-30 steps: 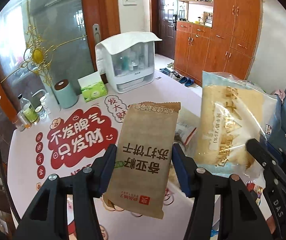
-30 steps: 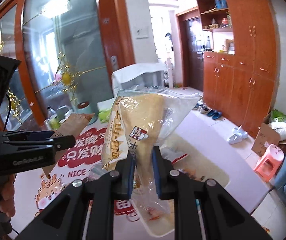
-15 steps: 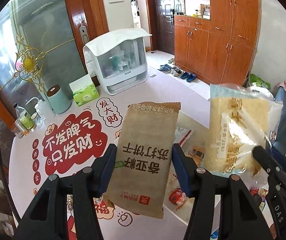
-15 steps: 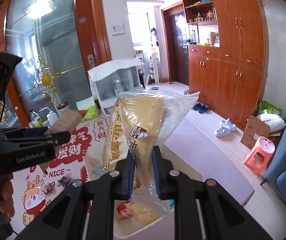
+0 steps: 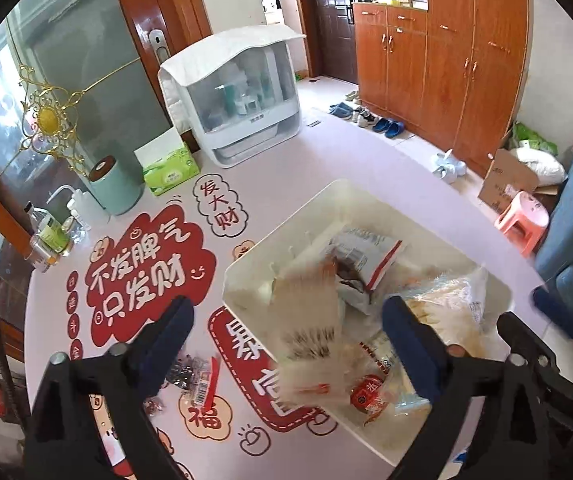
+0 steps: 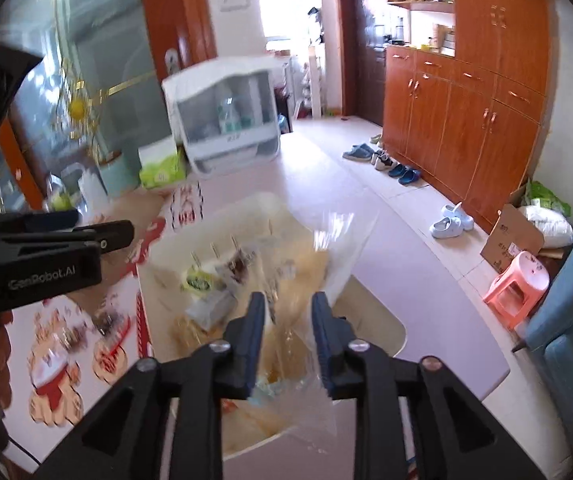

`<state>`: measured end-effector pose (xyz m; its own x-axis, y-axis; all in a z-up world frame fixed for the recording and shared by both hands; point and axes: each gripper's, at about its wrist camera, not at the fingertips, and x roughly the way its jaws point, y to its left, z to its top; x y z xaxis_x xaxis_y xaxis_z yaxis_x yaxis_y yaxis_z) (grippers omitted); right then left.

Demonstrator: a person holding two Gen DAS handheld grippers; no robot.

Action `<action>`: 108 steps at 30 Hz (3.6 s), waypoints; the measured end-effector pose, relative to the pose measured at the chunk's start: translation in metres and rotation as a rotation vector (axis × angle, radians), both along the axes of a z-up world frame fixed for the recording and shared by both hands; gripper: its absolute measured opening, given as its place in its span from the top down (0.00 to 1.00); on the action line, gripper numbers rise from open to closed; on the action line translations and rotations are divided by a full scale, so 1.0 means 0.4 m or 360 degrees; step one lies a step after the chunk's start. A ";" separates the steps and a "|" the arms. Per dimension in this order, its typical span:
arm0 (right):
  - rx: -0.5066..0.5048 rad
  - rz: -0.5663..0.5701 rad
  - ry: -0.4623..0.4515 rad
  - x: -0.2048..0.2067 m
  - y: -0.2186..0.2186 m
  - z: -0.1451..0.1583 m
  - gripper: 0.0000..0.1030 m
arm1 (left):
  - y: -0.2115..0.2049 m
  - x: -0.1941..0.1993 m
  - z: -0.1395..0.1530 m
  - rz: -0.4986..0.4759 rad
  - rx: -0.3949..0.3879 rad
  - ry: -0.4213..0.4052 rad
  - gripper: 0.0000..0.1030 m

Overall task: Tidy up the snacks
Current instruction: 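Open both tools over the white bin to drop the packs, then move both tools back toward the two small nut packets, then grasp the clear nut packet with the left tool while the right tool grasps the dark packet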

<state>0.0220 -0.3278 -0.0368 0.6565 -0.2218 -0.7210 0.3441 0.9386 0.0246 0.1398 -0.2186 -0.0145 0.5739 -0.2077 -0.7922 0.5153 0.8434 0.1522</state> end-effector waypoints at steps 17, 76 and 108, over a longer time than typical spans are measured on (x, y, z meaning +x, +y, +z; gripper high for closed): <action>0.0078 -0.0052 -0.0005 0.002 -0.003 -0.027 0.41 | 0.051 0.022 -0.037 0.0115 -0.0013 0.0079 0.08; 0.0230 0.0720 0.0272 0.359 0.588 -0.195 0.41 | 0.837 0.176 -0.312 0.0530 -0.0046 0.0350 0.08; 0.0181 0.1026 0.0567 0.505 0.663 -0.464 0.81 | 0.737 0.320 -0.568 -0.0044 0.0106 0.0719 0.60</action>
<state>0.2238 -0.0626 -0.2223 0.3534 0.2169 -0.9100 -0.2689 0.9553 0.1233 0.2679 0.0763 -0.2418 0.1630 -0.1584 -0.9738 0.5646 0.8244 -0.0396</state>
